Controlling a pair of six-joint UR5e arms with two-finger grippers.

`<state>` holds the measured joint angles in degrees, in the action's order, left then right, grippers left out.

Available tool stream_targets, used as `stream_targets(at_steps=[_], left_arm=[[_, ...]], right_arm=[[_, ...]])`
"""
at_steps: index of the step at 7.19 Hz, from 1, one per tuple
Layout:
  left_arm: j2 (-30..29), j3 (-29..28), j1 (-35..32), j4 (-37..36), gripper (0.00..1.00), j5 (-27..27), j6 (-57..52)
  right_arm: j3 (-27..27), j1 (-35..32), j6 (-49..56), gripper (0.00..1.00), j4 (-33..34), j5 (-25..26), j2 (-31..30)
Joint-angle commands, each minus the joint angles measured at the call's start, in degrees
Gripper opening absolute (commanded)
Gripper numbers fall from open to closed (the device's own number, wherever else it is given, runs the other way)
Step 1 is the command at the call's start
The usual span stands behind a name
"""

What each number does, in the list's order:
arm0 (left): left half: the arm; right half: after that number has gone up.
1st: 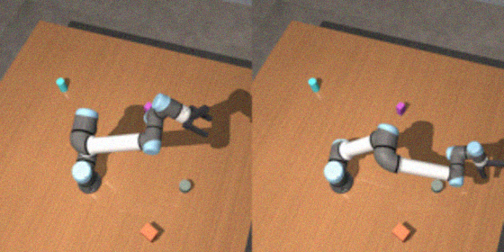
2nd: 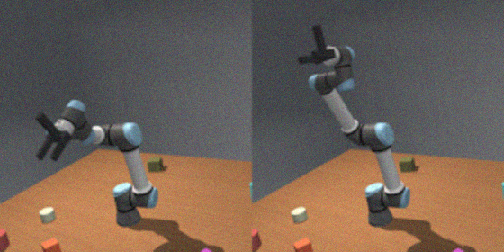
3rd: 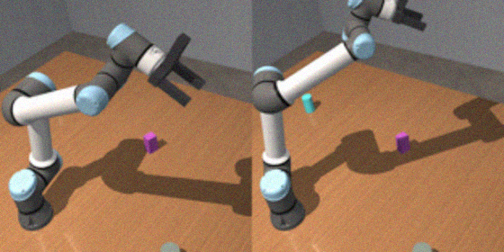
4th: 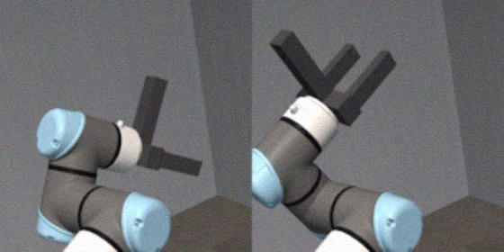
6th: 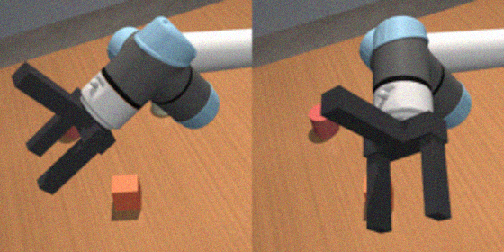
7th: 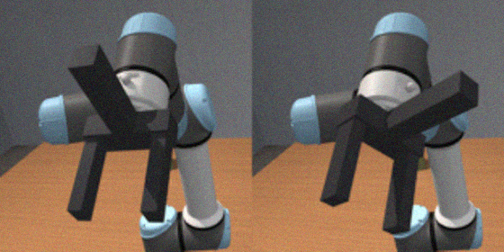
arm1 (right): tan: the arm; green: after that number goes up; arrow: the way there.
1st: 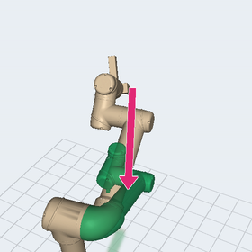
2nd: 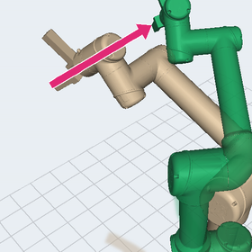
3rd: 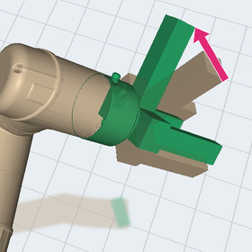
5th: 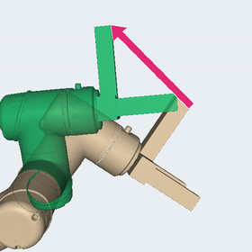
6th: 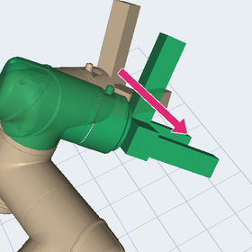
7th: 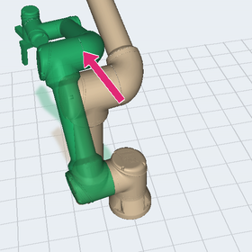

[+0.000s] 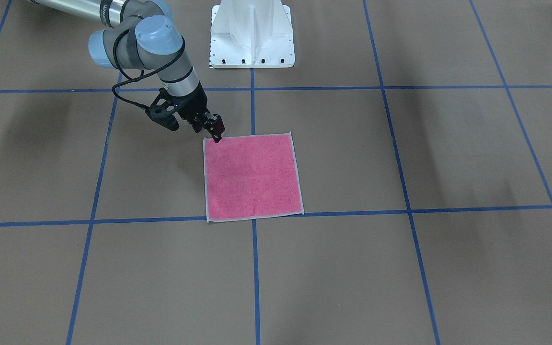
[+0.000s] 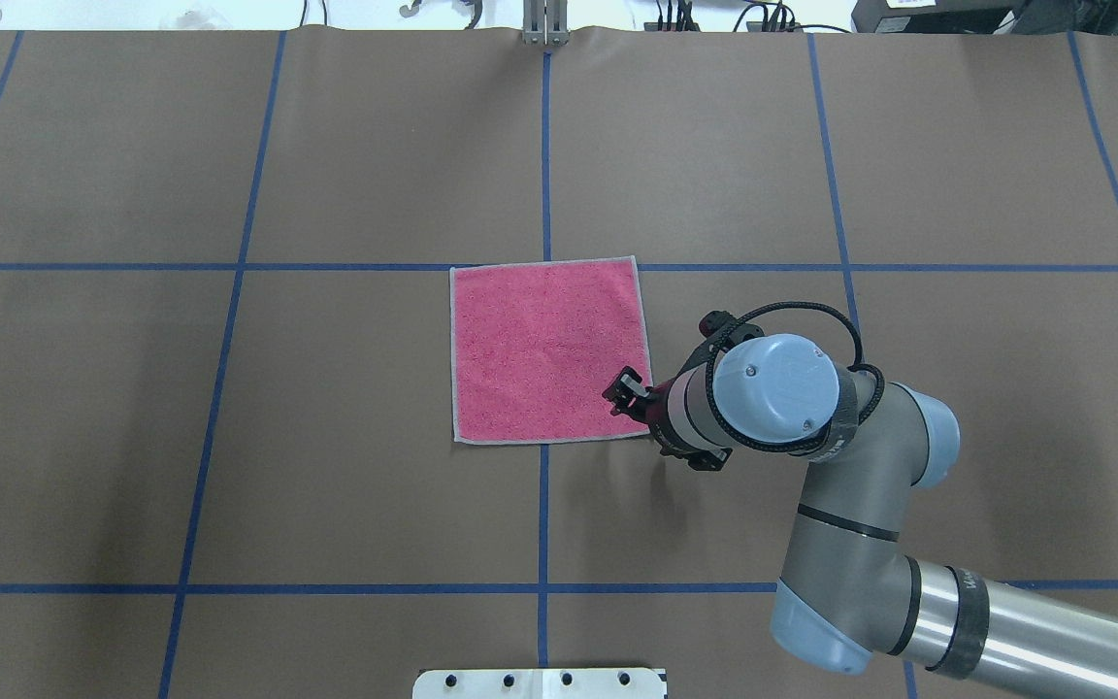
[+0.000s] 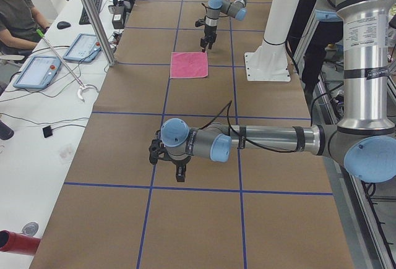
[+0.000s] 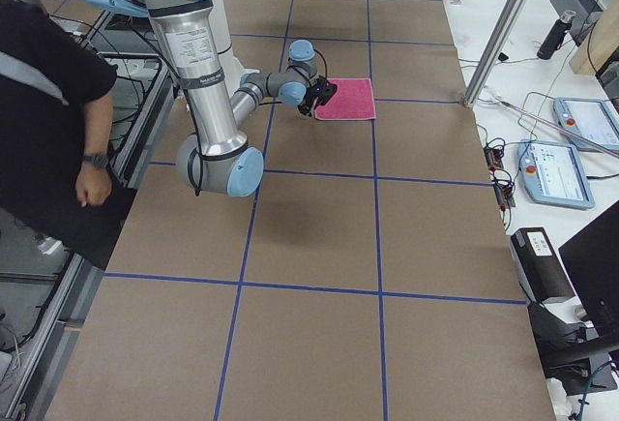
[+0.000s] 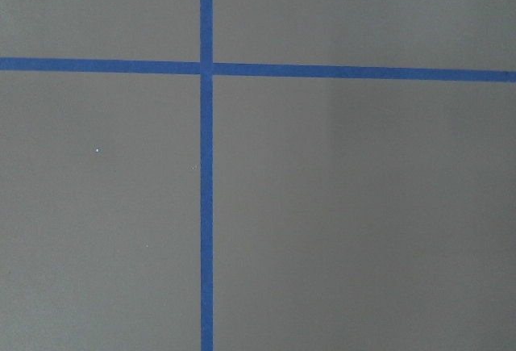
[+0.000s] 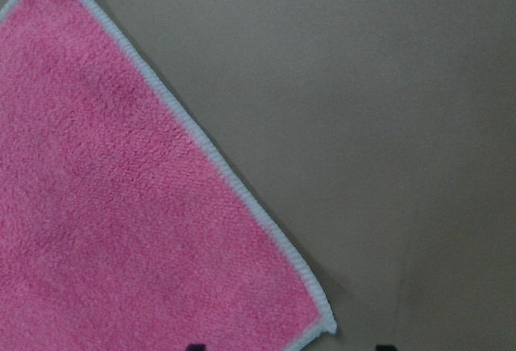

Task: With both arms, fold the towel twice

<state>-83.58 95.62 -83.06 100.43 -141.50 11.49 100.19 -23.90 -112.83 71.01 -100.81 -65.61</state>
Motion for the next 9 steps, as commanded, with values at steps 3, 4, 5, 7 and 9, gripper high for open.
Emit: stream_targets(at_steps=[3, 4, 5, 7, 9], left_arm=[[0.00, 0.01, 0.00, -0.06, 1.00, 0.00, 0.02], [0.00, 0.01, 0.00, -0.06, 1.00, 0.00, 0.02], [0.00, 0.01, 0.00, -0.06, 1.00, 0.00, 0.02], [0.00, 0.01, 0.00, -0.06, 1.00, 0.00, 0.02], [0.00, 0.01, 0.00, -0.06, 1.00, 0.00, 0.11]], right_arm=[[-0.69, -0.01, -0.02, 0.62, 1.06, -0.09, 0.57], [-1.04, -0.01, -0.11, 0.58, 1.06, -0.09, 0.57], [-1.05, -0.01, -0.11, 0.55, 1.06, -0.09, 0.66], [-1.22, -0.09, -0.11, 0.36, 1.06, -0.09, 0.83], [-1.22, -0.10, -0.11, 0.13, 1.06, -0.09, 0.83]])
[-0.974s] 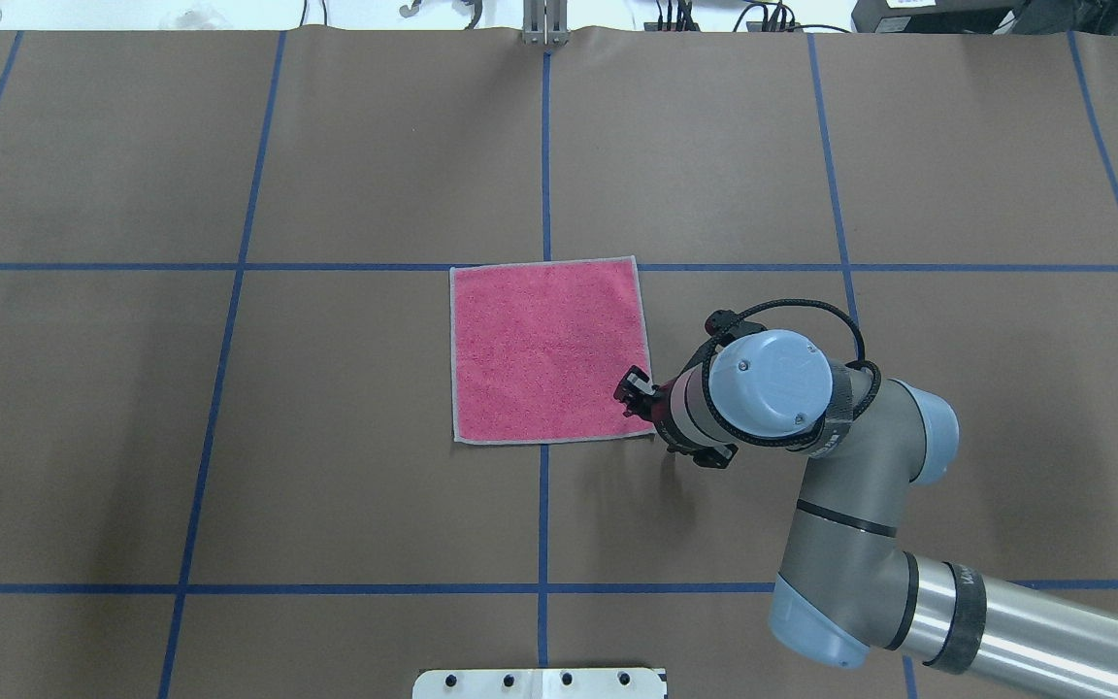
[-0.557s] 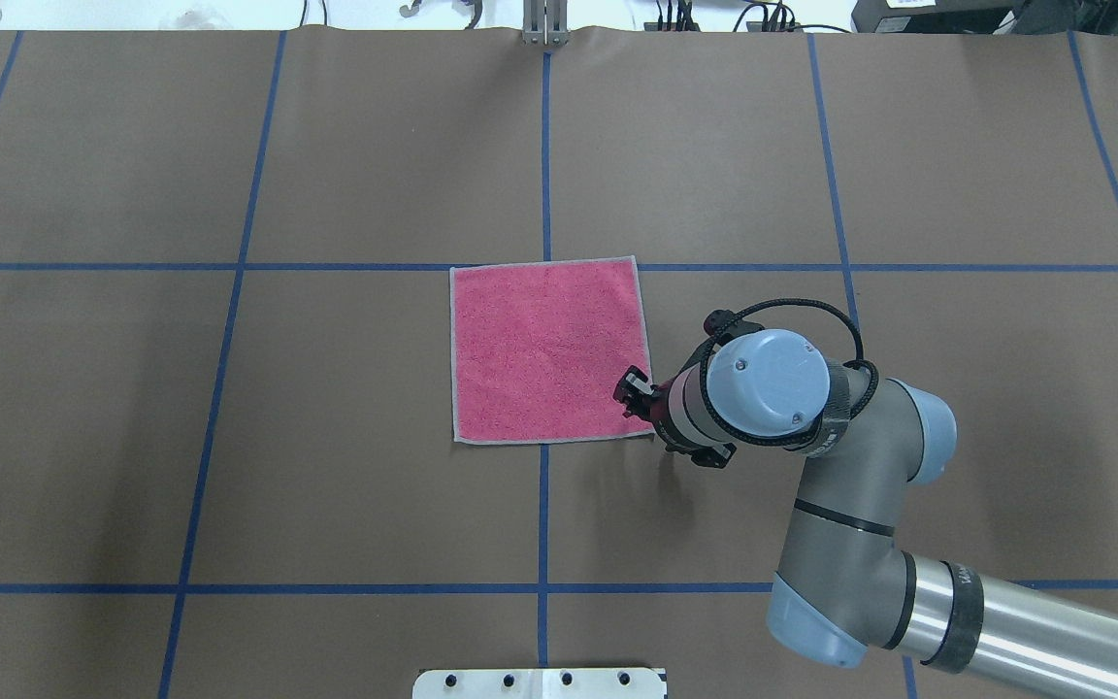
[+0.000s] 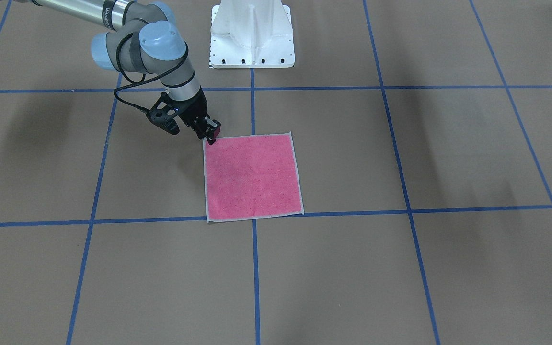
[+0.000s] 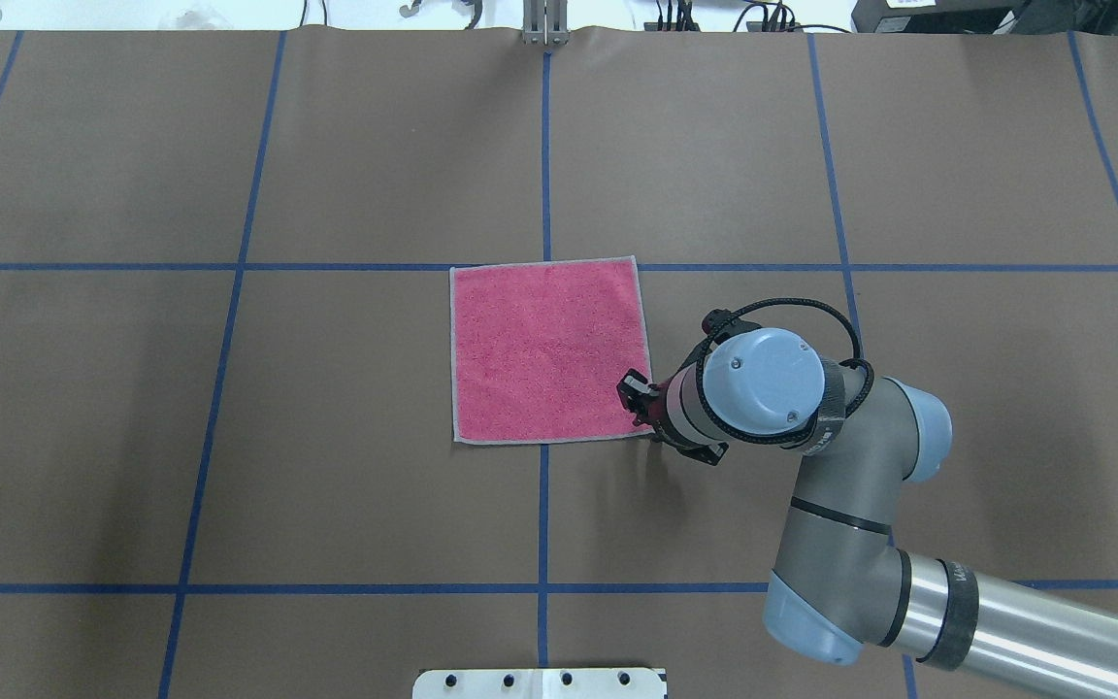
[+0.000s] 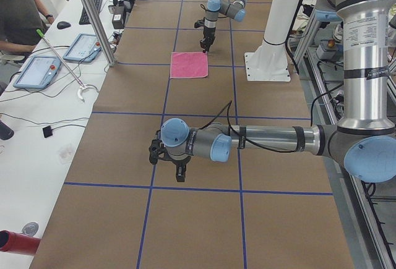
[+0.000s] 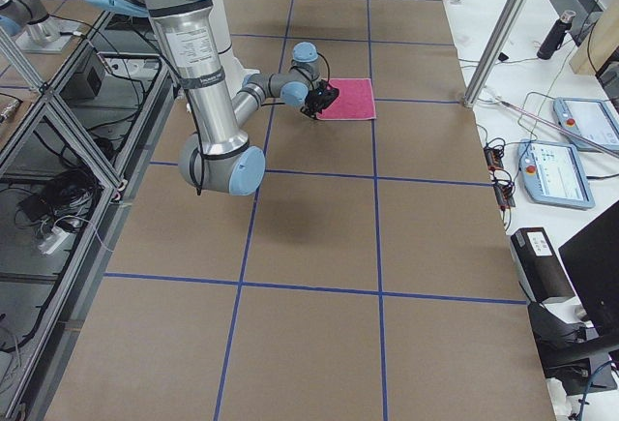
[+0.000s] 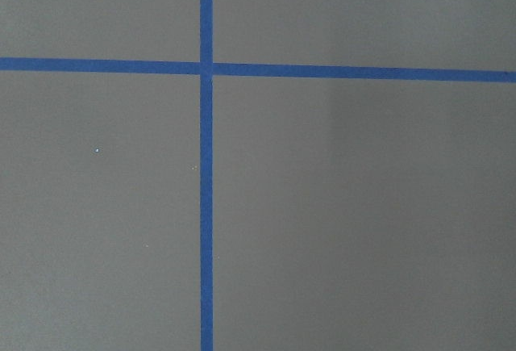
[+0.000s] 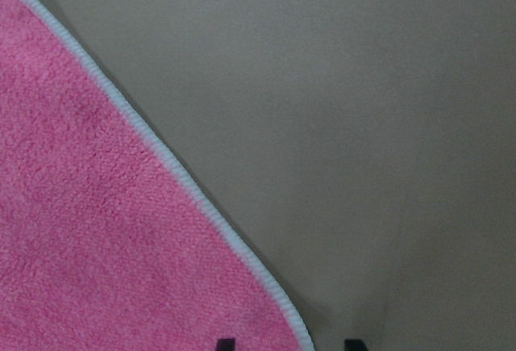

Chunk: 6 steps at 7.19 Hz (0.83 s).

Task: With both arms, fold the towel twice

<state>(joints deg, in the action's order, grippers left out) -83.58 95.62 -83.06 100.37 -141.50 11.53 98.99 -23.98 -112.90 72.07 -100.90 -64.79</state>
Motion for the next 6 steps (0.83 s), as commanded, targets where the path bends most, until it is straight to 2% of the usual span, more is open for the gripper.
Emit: stream_targets(at_steps=[1, 2, 3, 4, 6], left_arm=[[0.00, 0.00, 0.00, 0.09, 1.00, 0.00, 0.59], [0.00, 0.18, 0.00, 0.09, 1.00, 0.00, 0.94], [-0.87, 0.44, 0.00, 0.09, 1.00, -0.09, 3.82], [-2.62, 0.53, 0.26, 1.48, 1.00, -0.17, 10.63], [-6.39, 0.70, 9.01, 10.41, 0.99, 0.09, 36.57]], right_arm=[[0.06, -0.02, -0.04, 0.04, 0.00, 0.00, 0.01], [0.15, -0.10, -0.04, 0.00, 0.00, -0.09, 0.01], [0.50, -0.54, -0.04, 0.00, 0.00, -0.26, 0.01], [0.94, -0.89, -0.12, 0.00, 0.09, -0.52, 0.01], [2.69, -1.07, -0.12, 0.00, 1.74, -0.96, -0.43]])
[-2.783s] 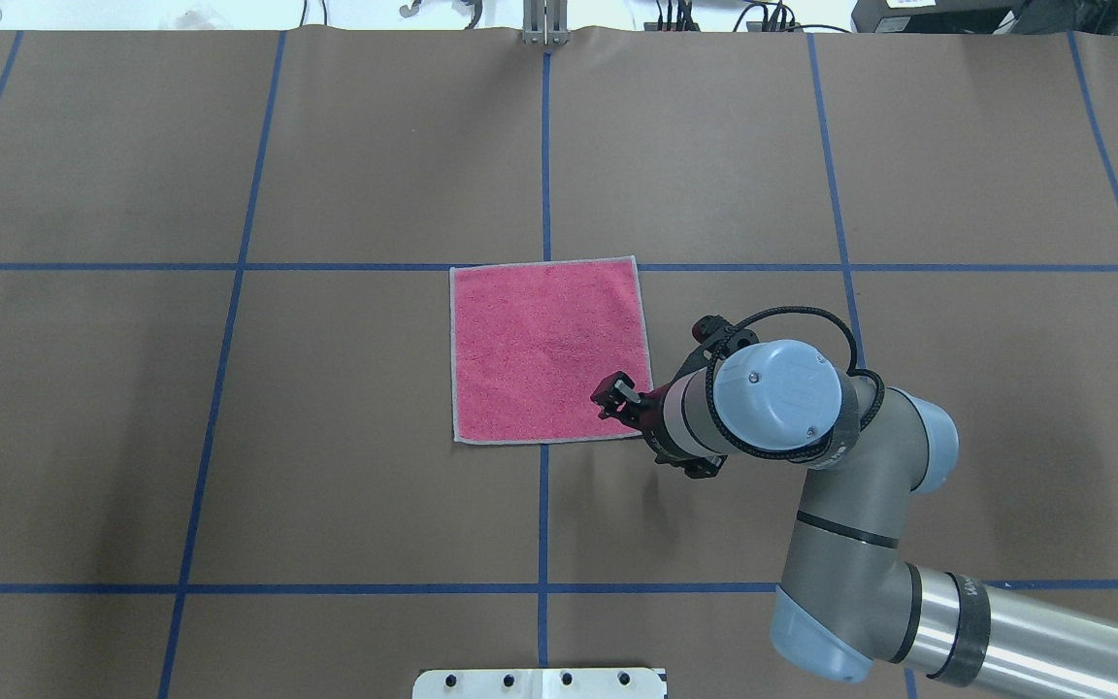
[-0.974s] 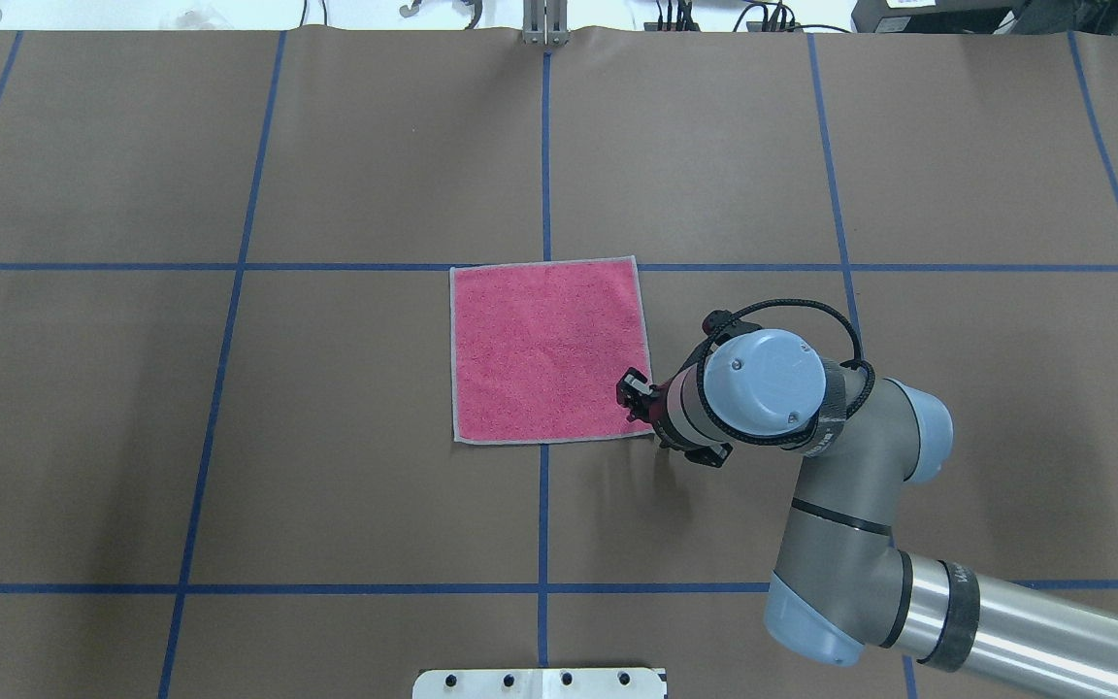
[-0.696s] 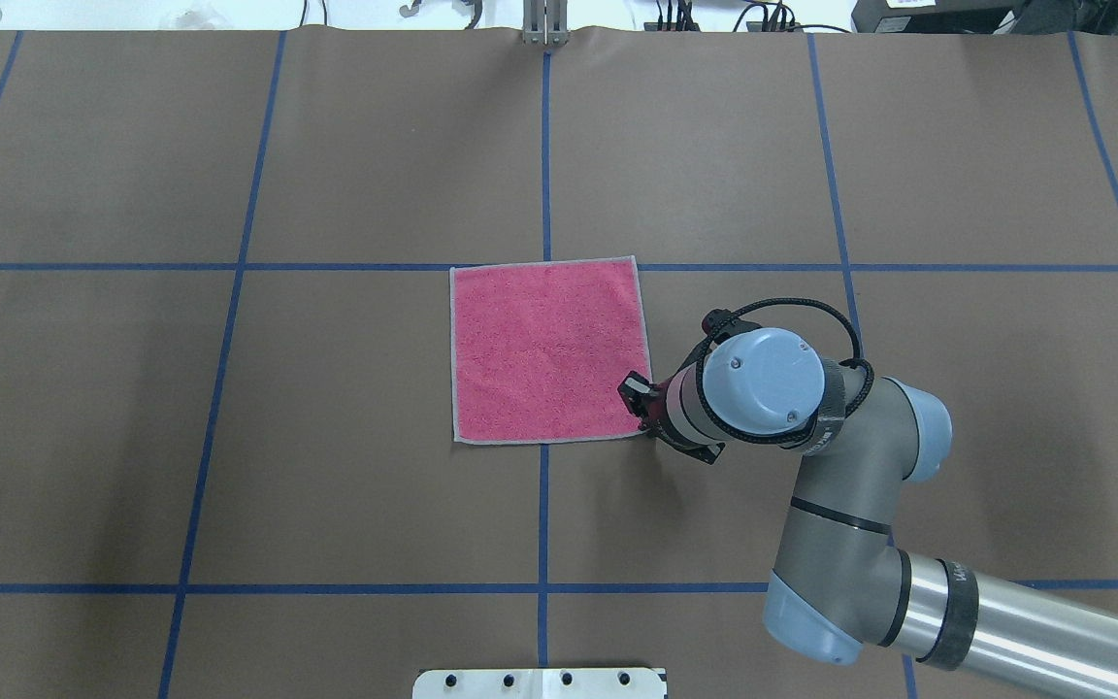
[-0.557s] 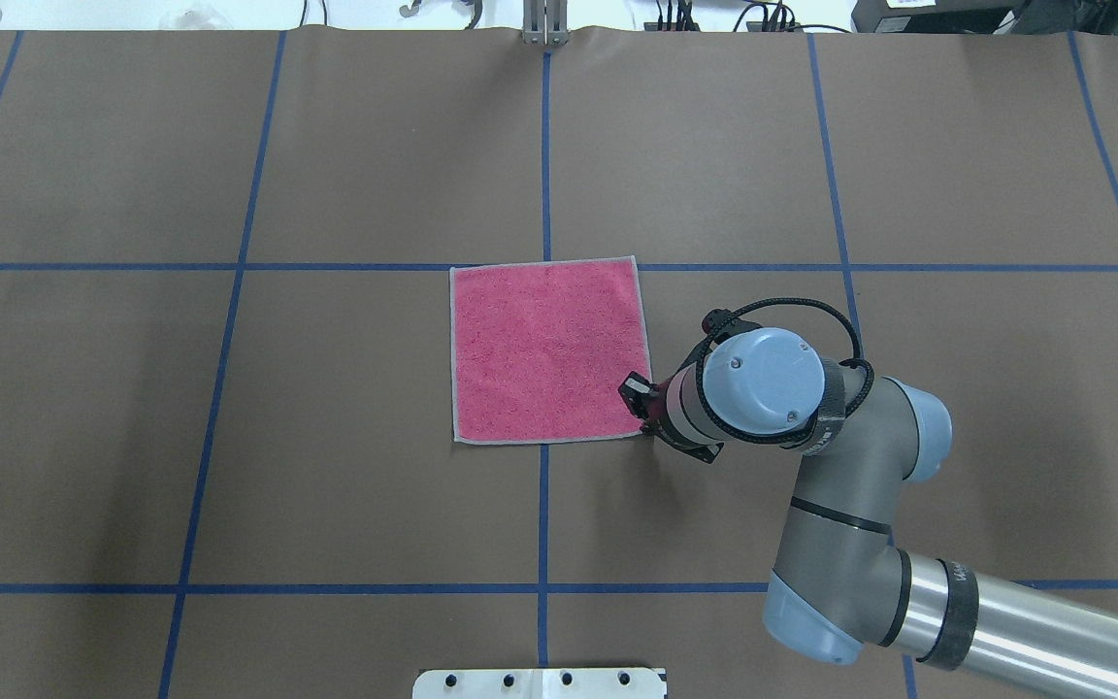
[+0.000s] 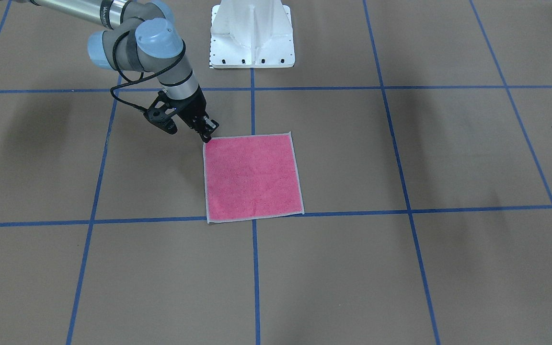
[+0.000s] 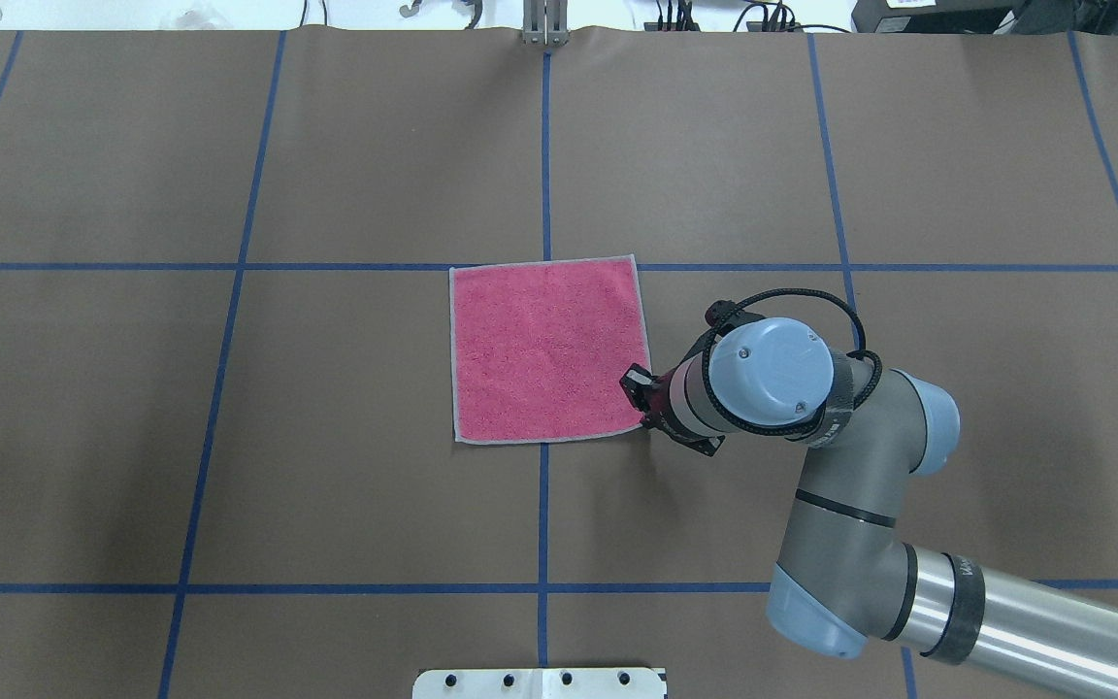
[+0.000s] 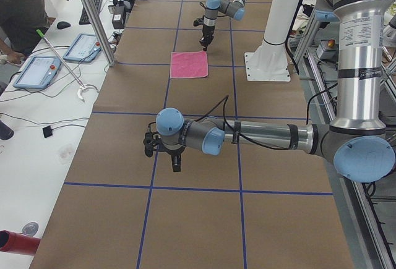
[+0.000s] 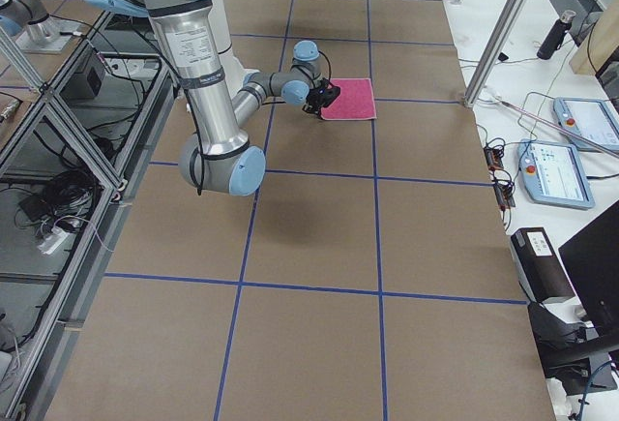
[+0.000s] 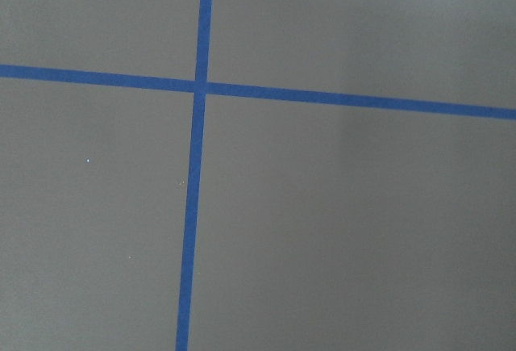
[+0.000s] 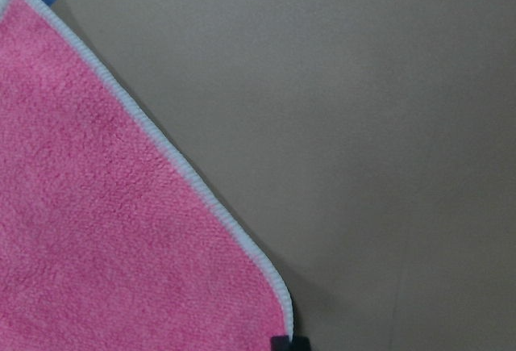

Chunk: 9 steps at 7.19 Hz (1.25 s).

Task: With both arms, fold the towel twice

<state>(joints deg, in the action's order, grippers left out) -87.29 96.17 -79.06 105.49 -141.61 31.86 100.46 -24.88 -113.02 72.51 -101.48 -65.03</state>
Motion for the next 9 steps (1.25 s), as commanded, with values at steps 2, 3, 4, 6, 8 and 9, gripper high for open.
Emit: stream_targets(at_steps=[2, 3, 4, 6, 8, 9], left_arm=[[-4.80, 4.62, 12.49, 10.60, 0.99, 0.90, 34.07], [-9.78, 4.99, 16.44, 10.61, 0.99, 1.33, 43.98], [-13.66, 5.00, 21.18, 10.61, 0.99, 3.60, 51.82], [-17.89, 8.32, 32.85, 10.43, 0.99, 14.37, 64.48], [-21.68, 8.43, 43.15, 10.17, 0.99, 22.31, 73.49], [-22.48, 8.42, 47.38, 9.91, 0.99, 26.35, 74.13]], right_arm=[[3.77, -0.78, 0.07, 0.00, 3.08, -2.93, -0.54], [4.91, -1.31, -0.01, 0.00, 3.69, -4.16, -1.15], [5.35, -2.18, 0.07, 0.00, 3.78, -7.82, -2.03], [5.27, -2.11, 0.16, 0.00, 3.69, -7.86, -2.21], [4.92, -1.93, 0.16, 0.00, 3.87, -7.95, -2.21], [4.92, -1.84, 0.16, 0.00, 3.87, -7.95, -2.30]])
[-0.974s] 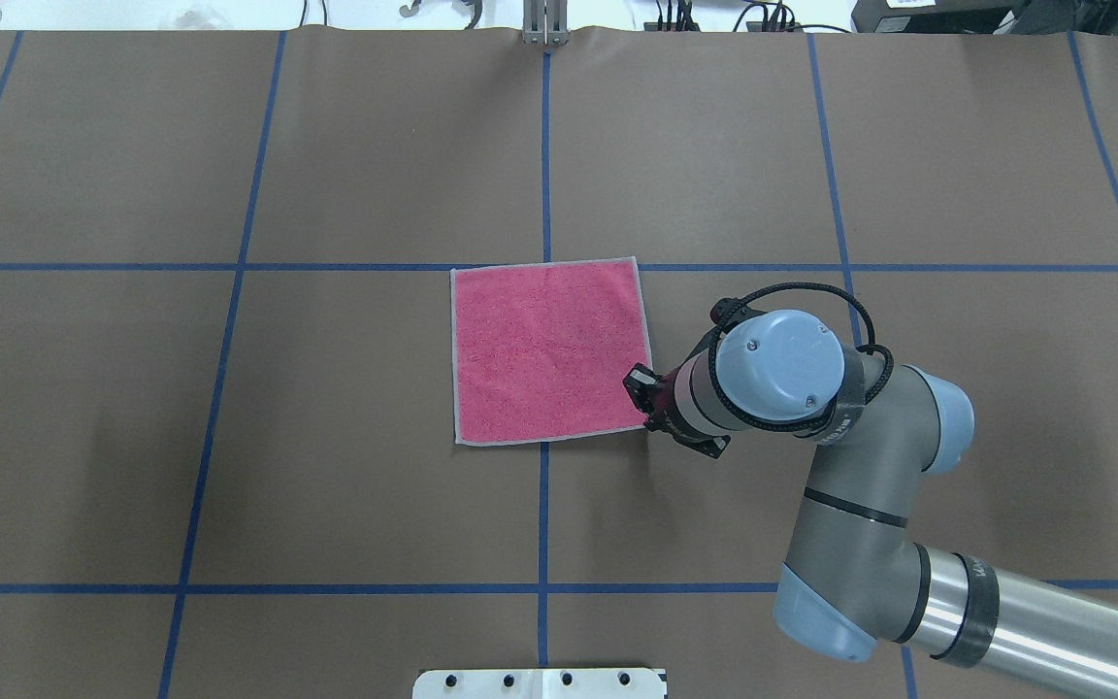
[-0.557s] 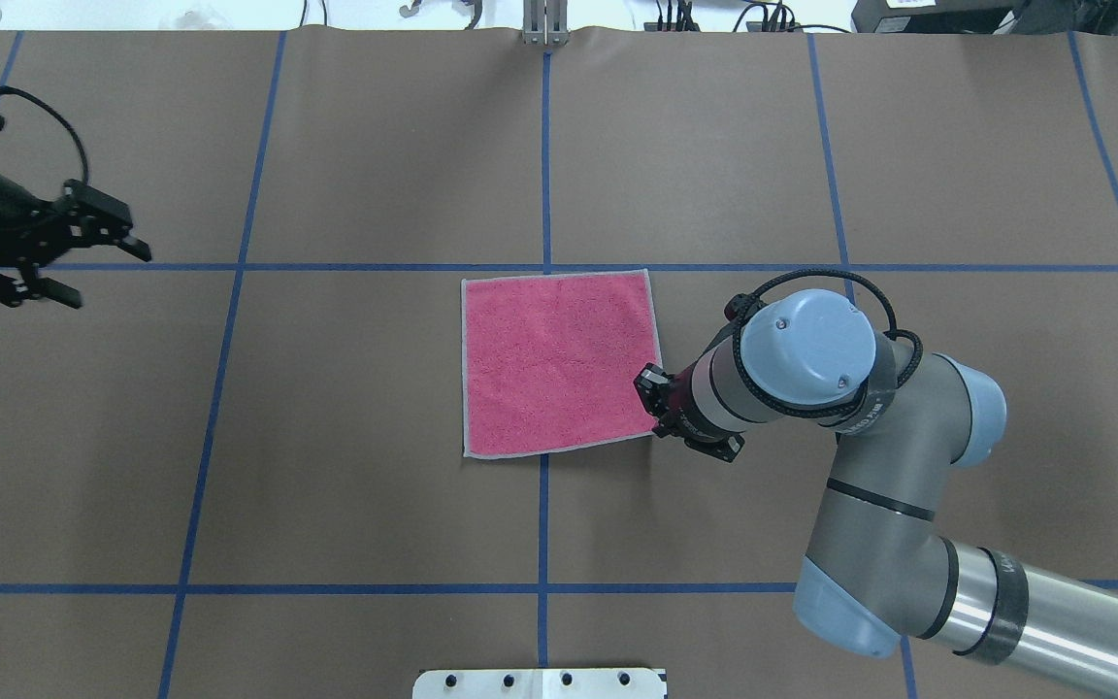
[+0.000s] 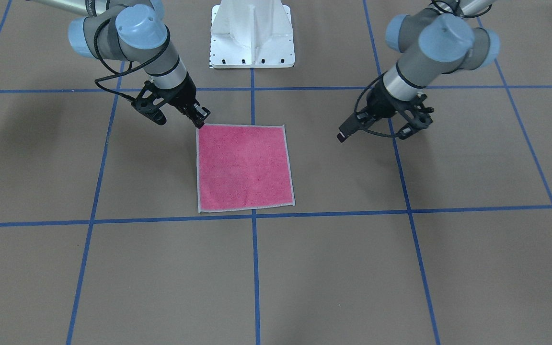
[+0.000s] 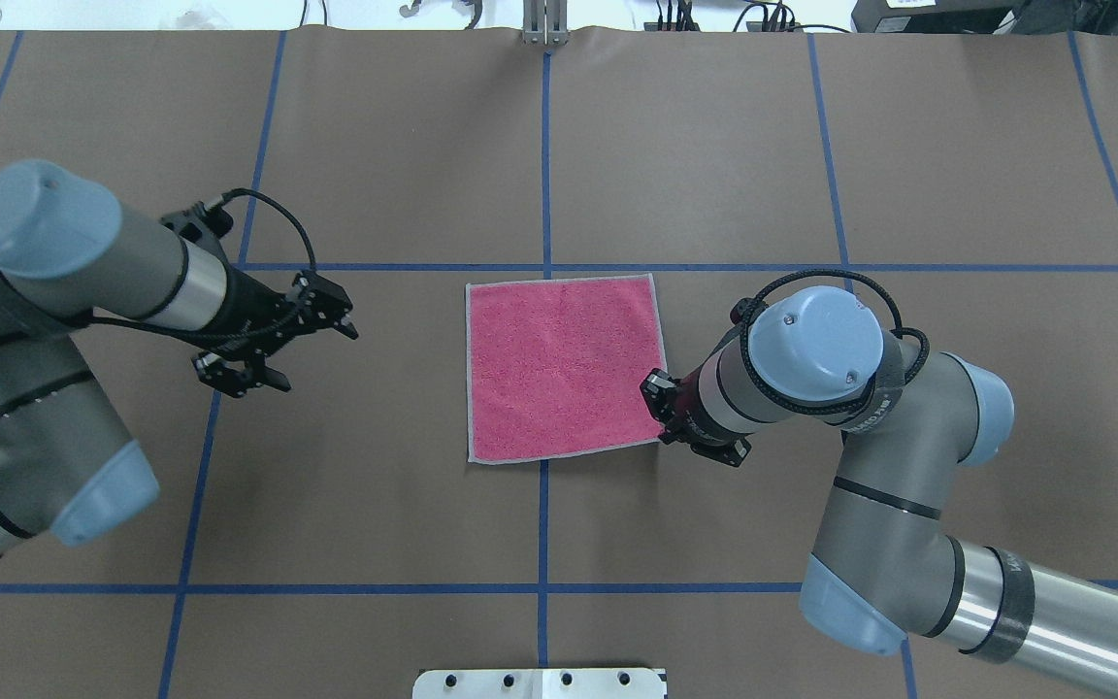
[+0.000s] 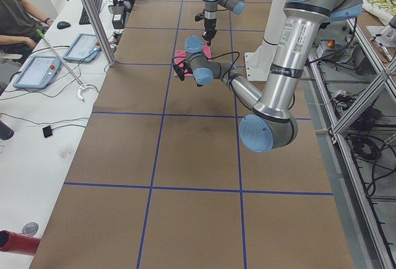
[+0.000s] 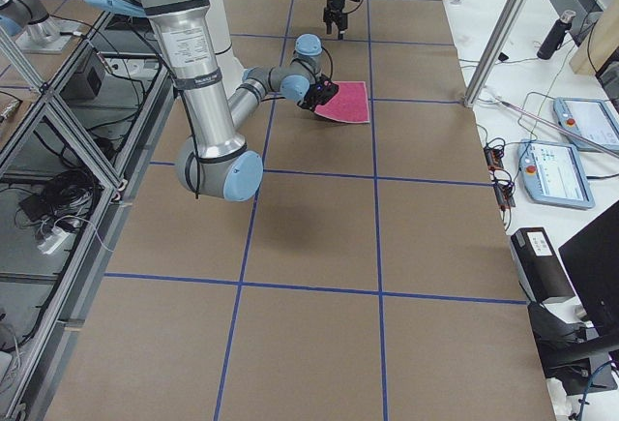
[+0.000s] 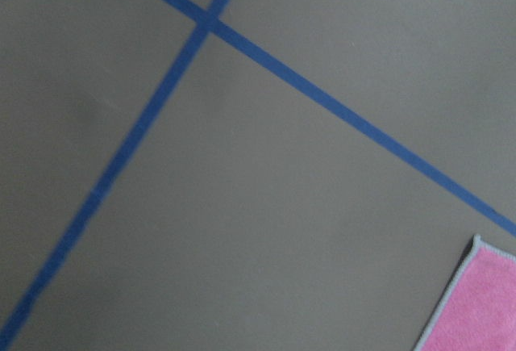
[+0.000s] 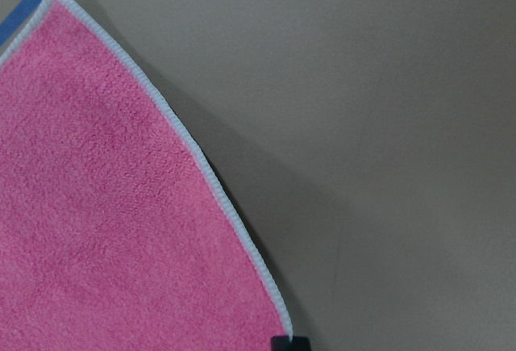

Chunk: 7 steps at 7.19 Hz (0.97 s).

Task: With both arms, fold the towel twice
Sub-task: 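Bring the left gripper to the other near towel corner while the right gripper holds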

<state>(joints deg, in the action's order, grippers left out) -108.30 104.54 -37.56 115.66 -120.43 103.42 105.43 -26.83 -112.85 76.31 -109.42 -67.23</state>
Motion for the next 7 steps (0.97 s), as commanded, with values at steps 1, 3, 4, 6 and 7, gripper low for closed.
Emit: stream_targets(at_steps=[1, 3, 4, 6, 7], left_arm=[[-3.91, -0.56, 7.22, -2.34, 0.99, 6.68, 2.67], [-8.31, -2.74, 9.16, -5.18, 0.99, 7.66, 2.67], [-9.98, -4.59, 11.35, -5.18, 0.99, 11.41, 2.58], [-13.15, -8.45, 12.86, -5.18, 0.95, 12.68, 2.67], [-13.77, -9.43, 12.95, -5.18, 0.93, 12.68, 2.84]], right_arm=[[-0.14, 0.28, 0.09, 0.00, 0.06, -0.09, 0.00], [-0.23, 0.46, 0.18, 0.00, -0.37, -0.27, 0.00], [-0.31, 0.55, 0.18, 0.00, -0.46, -0.18, 0.00], [-0.49, 0.64, 0.09, 0.00, -0.38, -0.01, 0.00], [-0.40, 0.64, 0.09, 0.00, -0.46, 0.08, 0.00]])
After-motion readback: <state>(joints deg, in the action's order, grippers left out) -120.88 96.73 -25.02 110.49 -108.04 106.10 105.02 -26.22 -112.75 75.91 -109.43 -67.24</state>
